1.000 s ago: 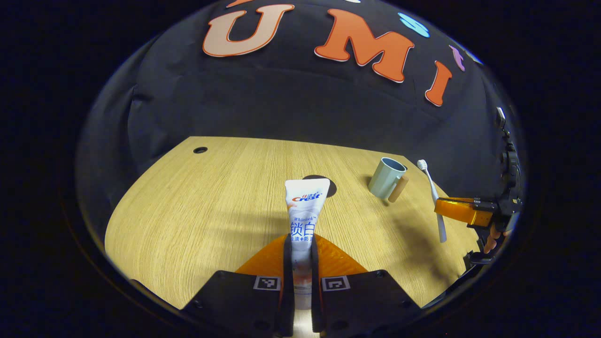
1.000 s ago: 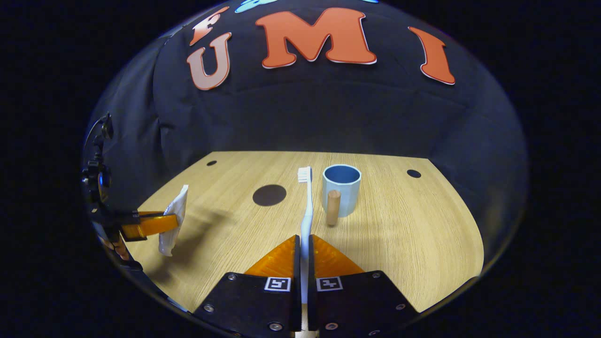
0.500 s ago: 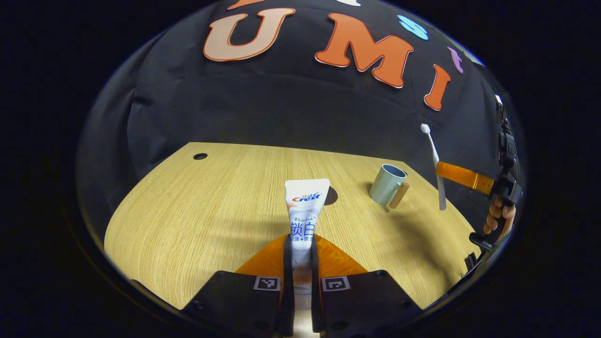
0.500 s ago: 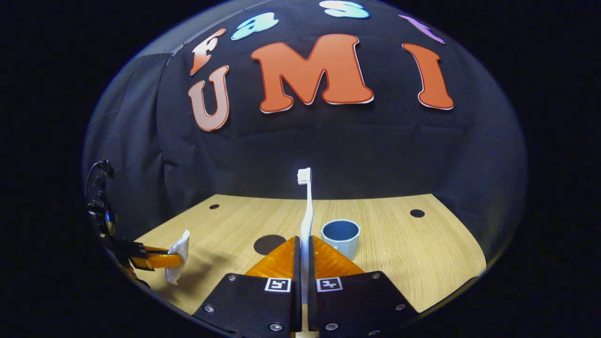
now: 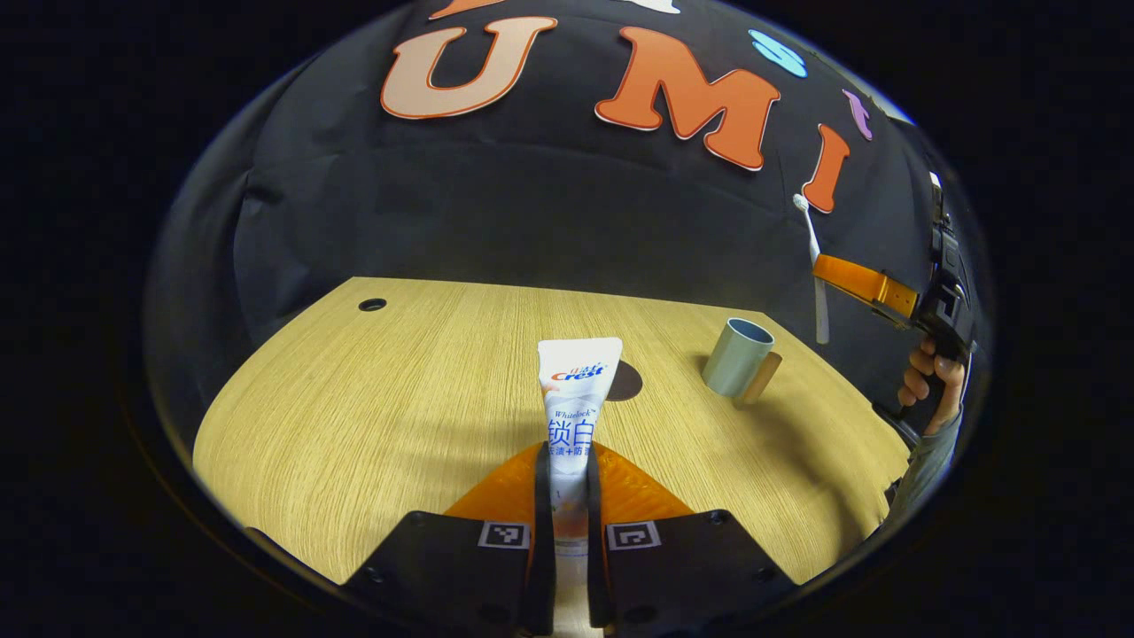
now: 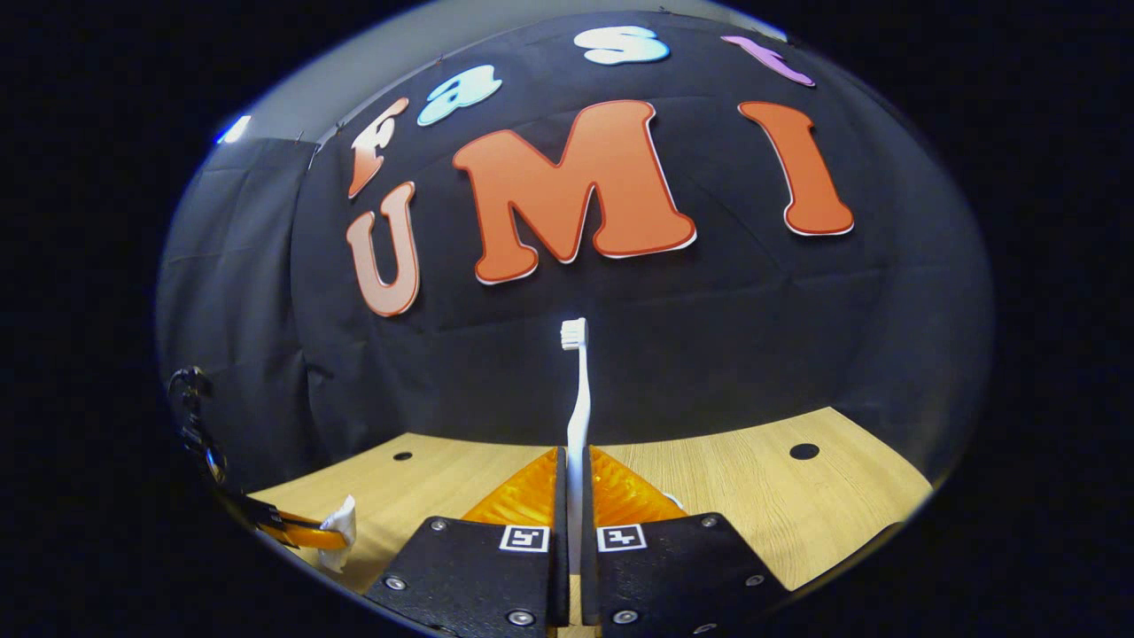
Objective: Put the toothbrush and toothpaste on the desktop into the cup, then pick up the cup and place it on the coaster on the desktop.
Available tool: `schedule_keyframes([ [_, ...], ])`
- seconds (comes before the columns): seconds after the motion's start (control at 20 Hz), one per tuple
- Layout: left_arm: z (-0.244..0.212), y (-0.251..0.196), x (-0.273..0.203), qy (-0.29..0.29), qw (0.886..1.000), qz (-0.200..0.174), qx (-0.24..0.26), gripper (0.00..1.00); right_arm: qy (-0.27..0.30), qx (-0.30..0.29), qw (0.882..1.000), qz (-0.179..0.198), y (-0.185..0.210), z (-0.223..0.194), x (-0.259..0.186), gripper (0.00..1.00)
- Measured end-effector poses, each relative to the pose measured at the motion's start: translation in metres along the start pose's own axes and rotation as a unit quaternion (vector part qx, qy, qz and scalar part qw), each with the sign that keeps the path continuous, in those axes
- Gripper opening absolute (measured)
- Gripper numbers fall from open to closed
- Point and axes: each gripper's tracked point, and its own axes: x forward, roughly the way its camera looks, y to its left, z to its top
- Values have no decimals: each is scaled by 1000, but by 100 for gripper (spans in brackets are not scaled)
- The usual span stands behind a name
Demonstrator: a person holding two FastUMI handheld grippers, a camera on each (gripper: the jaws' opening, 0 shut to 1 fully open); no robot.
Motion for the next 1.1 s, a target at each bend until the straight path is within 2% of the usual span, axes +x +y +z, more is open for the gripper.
schedule_keyframes([
  [0.35, 0, 1, 3, -13, 1000, -2, 7, 18, -63, -5, 998, 0, -18, 25, 32, 5],
  [0.55, 4, -1, -4, -21, 1000, -5, 8, 18, -50, 15, 999, -1, -32, 6, 51, 6],
  [1.1, 34, -10, -14, -49, 998, -17, 28, 17, -25, -3, 1000, -15, -56, -47, 70, 6],
])
